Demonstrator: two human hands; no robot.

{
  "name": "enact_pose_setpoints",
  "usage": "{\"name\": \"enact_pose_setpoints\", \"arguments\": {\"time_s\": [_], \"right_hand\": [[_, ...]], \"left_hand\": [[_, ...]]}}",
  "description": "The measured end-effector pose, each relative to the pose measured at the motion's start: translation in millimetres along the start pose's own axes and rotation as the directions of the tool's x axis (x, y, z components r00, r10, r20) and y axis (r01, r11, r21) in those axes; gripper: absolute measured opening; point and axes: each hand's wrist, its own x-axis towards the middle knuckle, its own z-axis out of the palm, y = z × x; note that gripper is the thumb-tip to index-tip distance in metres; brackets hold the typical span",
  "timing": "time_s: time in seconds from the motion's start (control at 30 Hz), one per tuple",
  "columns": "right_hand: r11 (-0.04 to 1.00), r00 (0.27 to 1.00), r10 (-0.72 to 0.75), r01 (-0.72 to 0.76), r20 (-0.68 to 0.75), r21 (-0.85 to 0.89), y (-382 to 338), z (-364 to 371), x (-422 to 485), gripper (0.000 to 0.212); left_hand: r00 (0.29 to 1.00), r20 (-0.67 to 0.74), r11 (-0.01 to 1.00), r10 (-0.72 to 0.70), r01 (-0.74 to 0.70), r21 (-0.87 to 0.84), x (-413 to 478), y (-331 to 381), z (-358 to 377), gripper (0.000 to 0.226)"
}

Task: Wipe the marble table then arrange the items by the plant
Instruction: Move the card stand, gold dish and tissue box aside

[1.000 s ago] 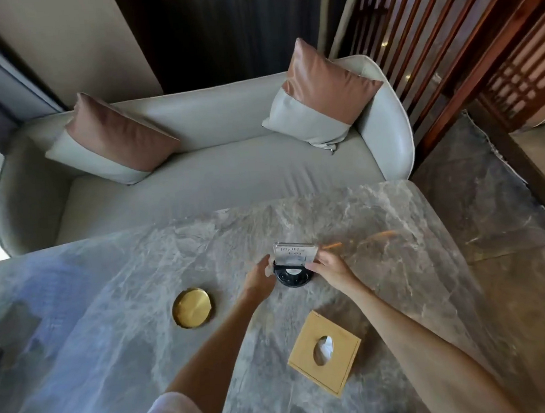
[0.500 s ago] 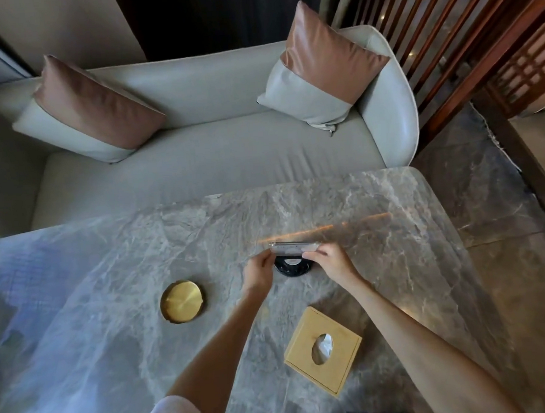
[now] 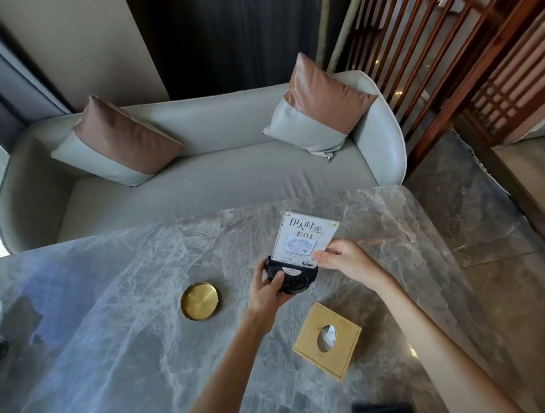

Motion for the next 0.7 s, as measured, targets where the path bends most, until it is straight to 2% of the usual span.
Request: {"name": "enact_pose_setpoints", "arguments": {"time_s": [0.13,0.27,0.37,0.43,0.53,0.6,0.63,0.7], "right_hand": [[0.997,0.975,-0.064,0.069,-0.211,0.017,-24.5,-6.8,-62.6,0.033],[0.955,0.955,-0.091,0.004,-0.281,-0.298,-27.6,-17.6,-116.9,0.027],[0.900,0.948,-0.068,-0.076,-0.310,-0.429,-27.6,-33.9,-142.6,0.024],[0.840,0.934,-0.083,-0.122,-0.348,-0.528,-21.4,-55.8,-148.7,0.031],[0.834,0.914,-0.065,-0.171,-0.400,-0.525,-5.7,-98.5,-147.8,0.023],[0.849,0.900,-0.065,-0.178,-0.432,-0.497,5.7,-127.3,-140.7,0.034],[0.857,0.886,-0.069,-0.182,-0.458,-0.481,13.8,-141.1,-135.7,0.039],[0.863,0.852,-0.091,-0.191,-0.516,-0.468,25.5,-163.3,-125.4,0.039]], "left_hand": [[1.000,0.028,0.989,-0.009,0.005,0.145,-16.7,-5.7,-9.8,0.042],[0.984,0.140,0.955,-0.110,0.066,0.290,-24.0,-24.0,10.9,0.043],[0.966,0.196,0.928,-0.170,0.090,0.362,-22.5,-41.4,46.3,0.042],[0.952,0.226,0.904,-0.208,0.098,0.417,-18.0,-54.2,73.1,0.044],[0.942,0.218,0.892,-0.254,0.141,0.430,-5.4,-71.7,115.5,0.046],[0.954,0.157,0.889,-0.256,0.168,0.427,11.4,-81.0,145.7,0.046],[0.969,0.120,0.876,-0.215,0.137,0.463,21.2,-84.5,160.7,0.046],[0.974,0.164,0.826,-0.154,0.036,0.562,45.3,-93.1,189.3,0.046]]}}
